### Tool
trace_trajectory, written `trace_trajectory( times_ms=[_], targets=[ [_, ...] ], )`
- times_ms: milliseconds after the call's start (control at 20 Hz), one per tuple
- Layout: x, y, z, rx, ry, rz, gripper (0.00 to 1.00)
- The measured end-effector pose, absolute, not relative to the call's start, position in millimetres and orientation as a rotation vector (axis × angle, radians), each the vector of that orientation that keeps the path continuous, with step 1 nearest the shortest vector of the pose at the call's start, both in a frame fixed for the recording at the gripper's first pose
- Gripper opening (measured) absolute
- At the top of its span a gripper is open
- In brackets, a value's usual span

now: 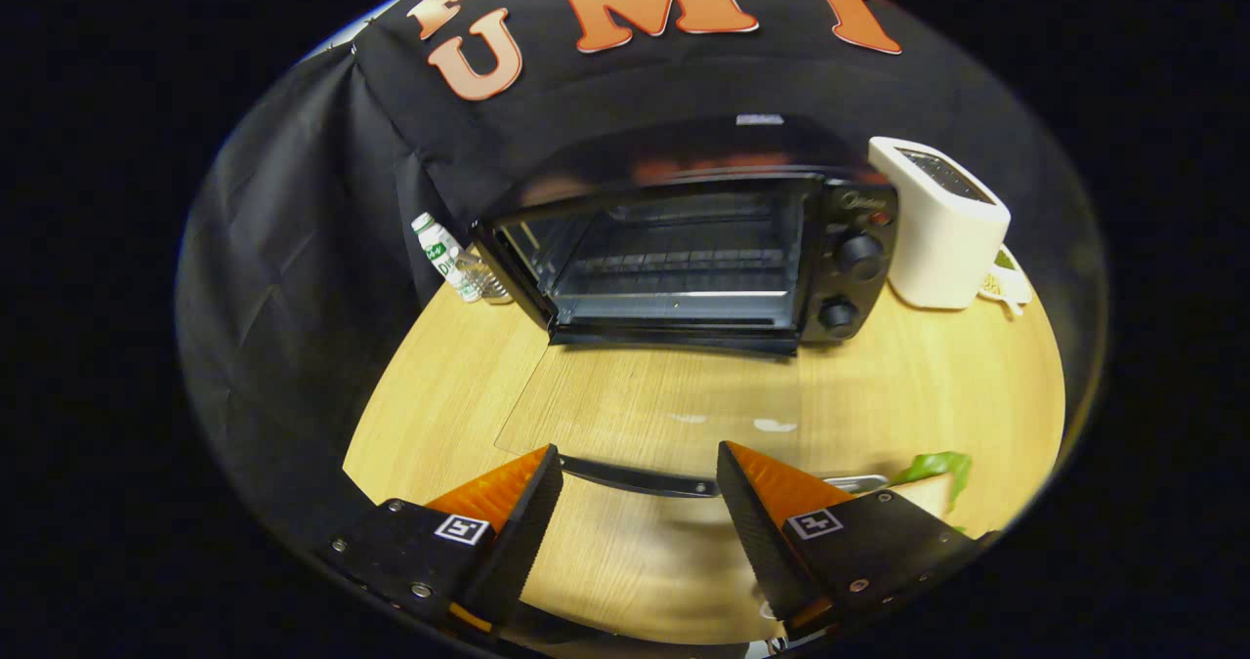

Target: Open the toaster oven, put the food inside, and close the toaster oven door.

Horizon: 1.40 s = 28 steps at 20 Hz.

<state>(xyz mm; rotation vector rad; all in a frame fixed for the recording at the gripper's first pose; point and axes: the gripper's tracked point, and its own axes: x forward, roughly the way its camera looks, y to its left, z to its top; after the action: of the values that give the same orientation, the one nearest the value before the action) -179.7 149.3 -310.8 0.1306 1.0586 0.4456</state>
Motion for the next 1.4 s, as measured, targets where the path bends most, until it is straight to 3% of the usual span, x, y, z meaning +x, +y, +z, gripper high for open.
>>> trace_trajectory(
  times_ms=[300, 850, 1050, 1300, 1400],
  targets=[
    [-164.1, 55.0, -301.0, 0.141, 1.064, 0.355, 0.99],
    [-205.6, -28.2, -361.4, 0.159, 1.329, 0.357, 0.94],
    [-213.6, -15.9, -375.3, 0.329, 1.419, 0.390, 0.80],
    [-220.0, -4.6, -376.3, 0.483, 1.519, 0.413, 0.48],
    [-223.9, -2.2, -370.2, 0.516, 1.543, 0.417, 0.39]
  ],
)
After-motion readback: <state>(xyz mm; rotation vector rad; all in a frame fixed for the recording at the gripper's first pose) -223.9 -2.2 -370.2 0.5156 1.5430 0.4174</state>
